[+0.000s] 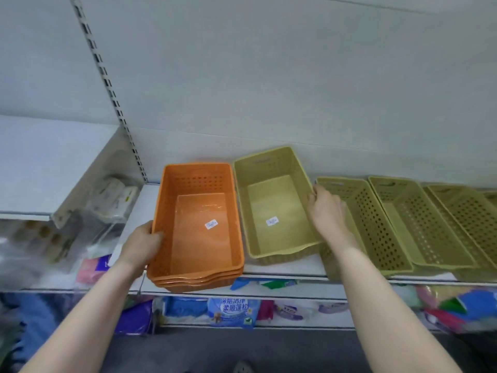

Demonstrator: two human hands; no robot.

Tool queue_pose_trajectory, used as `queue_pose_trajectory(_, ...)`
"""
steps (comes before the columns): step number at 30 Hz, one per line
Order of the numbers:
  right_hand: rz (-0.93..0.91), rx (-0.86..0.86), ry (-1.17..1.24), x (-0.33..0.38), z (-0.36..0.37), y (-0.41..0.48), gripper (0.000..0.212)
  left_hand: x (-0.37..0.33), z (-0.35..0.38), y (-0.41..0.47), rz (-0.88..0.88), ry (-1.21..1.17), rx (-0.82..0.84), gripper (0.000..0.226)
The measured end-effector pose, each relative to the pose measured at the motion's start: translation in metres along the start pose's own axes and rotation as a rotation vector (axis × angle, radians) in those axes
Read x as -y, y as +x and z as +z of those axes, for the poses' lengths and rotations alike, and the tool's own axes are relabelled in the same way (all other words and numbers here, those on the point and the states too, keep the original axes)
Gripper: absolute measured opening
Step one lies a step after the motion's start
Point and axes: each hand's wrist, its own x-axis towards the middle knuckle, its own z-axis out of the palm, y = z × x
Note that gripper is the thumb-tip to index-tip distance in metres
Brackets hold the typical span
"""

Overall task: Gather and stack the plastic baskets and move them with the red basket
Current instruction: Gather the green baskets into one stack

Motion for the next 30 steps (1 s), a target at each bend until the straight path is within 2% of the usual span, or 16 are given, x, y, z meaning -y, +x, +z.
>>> queue_pose_trajectory(4,0.05,-0.153,0.209,-0.024,-0.065,0.013,0.03,-0.023,0.027,-0.001,0.038,0.022,0.051,0.037)
queue_pose_trajectory(7,0.172,-0.219,0.291,-0.059,-0.098,0.014,0.032,-0.049,0.058,0.003,0.068,0.096,0.118,0.04)
queue_pose_trajectory(12,0.361,-0.243,0.201,-0.124,-0.119,-0.001,0.039,-0.081,0.113,0.016,0.136,0.211,0.229,0.037)
queue_pose_trajectory(16,0.482,-0.283,0.11,-0.17,-0.129,-0.017,0.041,-0.092,0.128,0.024,0.303,0.481,0.153,0.034)
queue_pose_trajectory(18,0.505,-0.307,0.096,-0.187,-0.134,-0.017,0.042,-0.097,0.132,0.023,0.418,0.548,0.028,0.041)
queue_pose_trajectory(20,0.49,-0.29,0.081,-0.197,-0.137,-0.01,0.042,-0.107,0.141,0.01,0.652,0.494,-0.105,0.051)
queue_pose_trajectory(22,0.437,-0.236,0.065,-0.196,-0.134,0.0,0.042,-0.129,0.158,-0.015,0.916,0.346,-0.096,0.054)
queue_pose_trajectory(23,0.402,-0.207,0.048,-0.194,-0.131,0.005,0.041,-0.14,0.17,-0.027,0.979,0.275,-0.045,0.052)
queue_pose_trajectory(25,0.3,-0.161,-0.013,-0.191,-0.119,0.018,0.04,-0.162,0.199,-0.053,0.933,0.149,0.125,0.049)
queue_pose_trajectory(28,0.164,-0.076,-0.084,-0.191,-0.097,0.04,0.035,-0.182,0.249,-0.076,0.636,0.029,0.394,0.048)
queue_pose_trajectory(30,0.151,0.042,-0.08,-0.197,-0.077,0.05,0.029,-0.185,0.28,-0.079,0.471,0.083,0.437,0.052)
